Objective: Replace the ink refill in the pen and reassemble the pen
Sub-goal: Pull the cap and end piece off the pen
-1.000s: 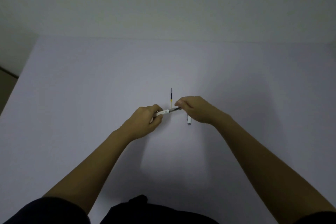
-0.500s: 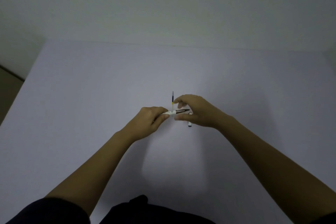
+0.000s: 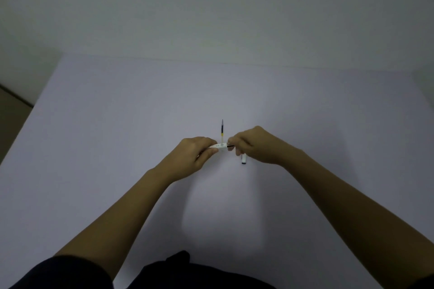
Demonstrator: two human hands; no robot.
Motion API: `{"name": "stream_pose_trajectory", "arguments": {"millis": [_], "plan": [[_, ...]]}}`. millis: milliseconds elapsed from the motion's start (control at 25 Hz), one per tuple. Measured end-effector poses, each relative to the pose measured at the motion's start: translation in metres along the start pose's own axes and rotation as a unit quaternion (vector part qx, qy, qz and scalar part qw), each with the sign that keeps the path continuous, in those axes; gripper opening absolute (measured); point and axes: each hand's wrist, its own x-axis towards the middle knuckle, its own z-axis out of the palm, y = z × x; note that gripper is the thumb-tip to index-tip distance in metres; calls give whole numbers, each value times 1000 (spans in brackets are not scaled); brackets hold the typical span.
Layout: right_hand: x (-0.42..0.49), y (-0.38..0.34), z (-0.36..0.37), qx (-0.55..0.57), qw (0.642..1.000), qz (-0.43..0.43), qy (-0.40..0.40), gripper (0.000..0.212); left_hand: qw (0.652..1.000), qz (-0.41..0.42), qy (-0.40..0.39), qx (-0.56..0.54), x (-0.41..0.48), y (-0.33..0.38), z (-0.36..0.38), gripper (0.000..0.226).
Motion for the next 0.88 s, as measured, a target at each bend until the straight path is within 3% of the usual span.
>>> {"name": "stream_pose_trajectory", "arguments": {"millis": [120, 240, 400, 560, 760, 880], "plan": [[-3, -1, -5, 29, 999, -33, 27, 9, 1000, 5, 3, -2, 0, 2, 2, 20], [-5, -3, -6, 46, 996, -54, 56, 18, 1000, 6, 10, 2, 1, 3, 1, 19], [-2, -1, -3, 40, 999, 23, 27, 37, 1000, 12, 11, 5, 2, 4, -1, 19], [-5, 1, -5, 77, 995, -27, 59, 7, 1000, 15, 12, 14, 3, 3, -2, 18], [-2, 4, -5, 68, 997, 23, 37, 29, 1000, 20, 18, 15, 4, 3, -2, 18], [-3, 5, -7, 73, 996, -10, 43, 9, 1000, 21, 18, 14, 5, 2, -2, 17]]}}
